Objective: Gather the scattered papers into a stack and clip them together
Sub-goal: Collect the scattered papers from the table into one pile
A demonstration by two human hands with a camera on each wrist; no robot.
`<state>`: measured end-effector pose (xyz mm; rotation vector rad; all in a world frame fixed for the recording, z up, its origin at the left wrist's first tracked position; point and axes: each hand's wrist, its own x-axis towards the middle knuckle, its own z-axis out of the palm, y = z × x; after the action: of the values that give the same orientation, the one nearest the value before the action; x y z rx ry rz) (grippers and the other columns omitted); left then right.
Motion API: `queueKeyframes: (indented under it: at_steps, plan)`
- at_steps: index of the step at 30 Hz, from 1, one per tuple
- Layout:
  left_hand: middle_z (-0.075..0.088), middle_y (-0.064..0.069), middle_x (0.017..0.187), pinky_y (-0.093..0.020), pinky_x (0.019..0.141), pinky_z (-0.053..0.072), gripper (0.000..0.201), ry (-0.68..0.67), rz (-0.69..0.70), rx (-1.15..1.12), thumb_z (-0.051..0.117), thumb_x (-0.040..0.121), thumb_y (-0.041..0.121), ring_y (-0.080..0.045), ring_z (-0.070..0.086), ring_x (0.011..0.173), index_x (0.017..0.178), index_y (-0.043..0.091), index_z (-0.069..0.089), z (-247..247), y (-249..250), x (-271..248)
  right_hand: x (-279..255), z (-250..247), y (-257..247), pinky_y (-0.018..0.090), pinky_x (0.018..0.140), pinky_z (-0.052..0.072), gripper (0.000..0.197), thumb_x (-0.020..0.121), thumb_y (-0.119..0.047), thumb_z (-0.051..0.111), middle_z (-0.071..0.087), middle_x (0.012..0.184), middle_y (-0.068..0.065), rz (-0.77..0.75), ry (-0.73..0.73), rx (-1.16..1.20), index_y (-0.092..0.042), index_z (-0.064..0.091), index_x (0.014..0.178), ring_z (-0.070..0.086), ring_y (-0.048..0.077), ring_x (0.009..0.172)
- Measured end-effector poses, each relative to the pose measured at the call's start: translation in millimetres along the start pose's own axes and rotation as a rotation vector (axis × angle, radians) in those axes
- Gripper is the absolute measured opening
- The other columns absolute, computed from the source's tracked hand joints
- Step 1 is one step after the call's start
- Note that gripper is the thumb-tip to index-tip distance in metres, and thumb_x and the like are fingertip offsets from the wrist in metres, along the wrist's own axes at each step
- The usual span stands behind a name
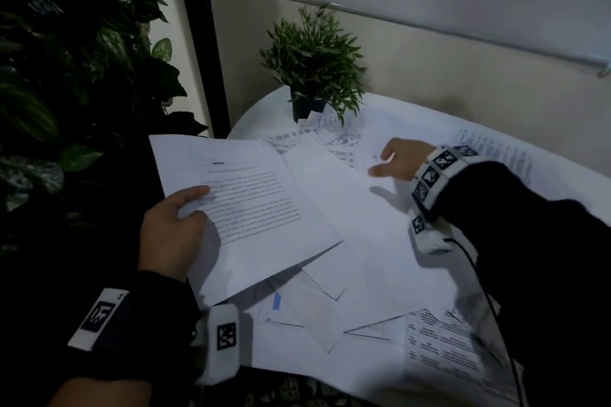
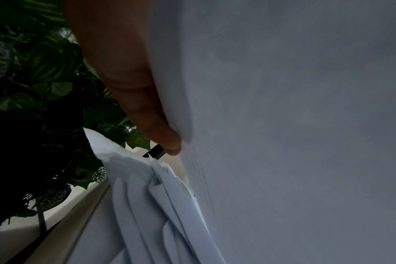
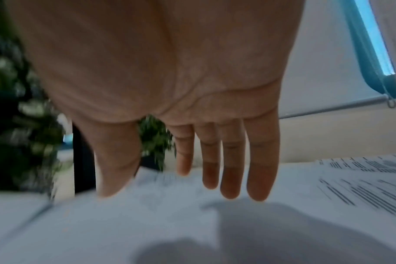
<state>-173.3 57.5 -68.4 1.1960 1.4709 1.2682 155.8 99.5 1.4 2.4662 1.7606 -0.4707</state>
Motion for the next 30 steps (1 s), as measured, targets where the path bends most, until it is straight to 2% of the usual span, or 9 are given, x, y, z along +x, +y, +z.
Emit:
queueKeyframes:
  at_steps: [3, 7, 13, 16, 18, 20, 23, 26, 30]
  plan:
    - [0.063, -0.011, 0.116, -0.036, 0.100, 0.046, 0.036, 0.026, 0.006, 0.017, 0.044, 0.088, -0.011, -0.023, 0.058, 0.109, 0.109, 0.008, 0.066, -1.1, 0.0, -0.5, 1.2, 42.8, 7.4, 0.041, 0.097, 0.044, 0.069, 0.069, -0.047, 0.076, 0.055, 0.126, 0.010, 0.050, -0.032, -0.021, -0.015, 0.052, 0.125, 0.053, 0.032, 0.116]
    - [0.064, -0.008, 0.115, -0.033, 0.098, 0.048, 0.037, 0.020, -0.009, -0.023, 0.045, 0.087, -0.010, -0.023, 0.059, 0.109, 0.104, 0.016, 0.065, -0.2, 1.7, -1.8, -15.3, 26.3, 4.3, 0.031, 0.099, 0.041, 0.042, 0.086, -0.027, 0.063, 0.055, 0.131, 0.011, 0.060, -0.078, -0.059, -0.007, 0.058, 0.123, 0.052, 0.028, 0.120]
    - [0.072, 0.007, 0.096, -0.010, 0.080, 0.050, 0.014, 0.019, 0.009, -0.243, 0.060, 0.091, 0.010, -0.018, 0.065, 0.107, 0.093, 0.018, 0.071, 19.9, 16.0, -7.6, -108.1, -37.8, -59.3, 0.030, 0.088, 0.041, 0.042, 0.087, -0.017, 0.049, 0.060, 0.123, 0.009, -0.297, 0.337, 0.228, -0.021, 0.052, 0.128, 0.055, 0.026, 0.108]
    - [0.075, 0.002, 0.100, -0.032, 0.085, 0.055, 0.028, -0.257, -0.179, -0.571, 0.064, 0.083, 0.042, -0.017, 0.070, 0.099, 0.095, 0.019, 0.076, 29.1, 25.5, -20.2, -155.7, 8.0, -124.0, 0.036, 0.083, 0.046, 0.031, 0.087, -0.021, 0.048, 0.062, 0.108, 0.009, -0.686, 0.128, 0.089, -0.019, 0.052, 0.118, 0.056, 0.028, 0.097]
    - [0.075, 0.002, 0.102, -0.026, 0.081, 0.054, 0.025, -0.305, -0.133, -0.476, 0.060, 0.090, 0.026, -0.013, 0.069, 0.097, 0.110, 0.014, 0.069, 27.8, 26.4, -24.5, -159.9, 28.7, -142.3, 0.030, 0.075, 0.045, 0.016, 0.092, -0.029, 0.050, 0.057, 0.097, 0.005, -0.784, -0.164, 0.105, -0.016, 0.052, 0.101, 0.053, 0.020, 0.088]
    - [0.073, 0.001, 0.089, -0.016, 0.066, 0.053, 0.018, -0.167, -0.033, -0.154, 0.058, 0.088, 0.000, -0.016, 0.069, 0.088, 0.100, 0.009, 0.067, 19.6, 17.5, -16.4, -135.4, 32.7, -124.4, 0.024, 0.082, 0.043, 0.034, 0.092, -0.047, 0.050, 0.060, 0.109, 0.002, -0.711, -0.273, 0.223, -0.019, 0.056, 0.111, 0.054, 0.014, 0.097]
    - [0.066, -0.007, 0.106, -0.029, 0.084, 0.049, 0.031, 0.007, 0.031, 0.148, 0.058, 0.083, -0.005, -0.027, 0.063, 0.102, 0.109, 0.011, 0.064, -3.4, -4.5, 5.8, -94.9, 37.4, -61.7, 0.039, 0.101, 0.040, 0.065, 0.085, -0.060, 0.049, 0.048, 0.136, 0.009, -0.305, -0.062, 0.060, -0.019, 0.042, 0.135, 0.046, 0.026, 0.124]
    - [0.058, -0.010, 0.124, -0.038, 0.095, 0.043, 0.055, 0.008, 0.050, 0.274, 0.063, 0.081, -0.003, -0.027, 0.056, 0.112, 0.132, 0.009, 0.046, -18.6, -8.9, 14.9, -81.9, 61.1, -11.0, 0.046, 0.095, 0.044, 0.090, 0.075, -0.070, 0.051, 0.041, 0.134, 0.016, 0.031, -0.089, -0.280, -0.013, 0.026, 0.139, 0.044, 0.036, 0.119]
    - [0.040, 0.005, 0.130, -0.032, 0.098, 0.035, 0.089, -0.071, 0.101, 0.158, 0.057, 0.082, -0.014, -0.012, 0.042, 0.116, 0.148, 0.023, 0.011, -14.4, 1.7, 3.8, -82.9, 71.8, -1.5, 0.036, 0.075, 0.048, 0.073, 0.077, -0.060, 0.055, 0.055, 0.105, 0.010, -0.011, -0.135, -0.200, -0.013, 0.031, 0.127, 0.057, 0.031, 0.098]
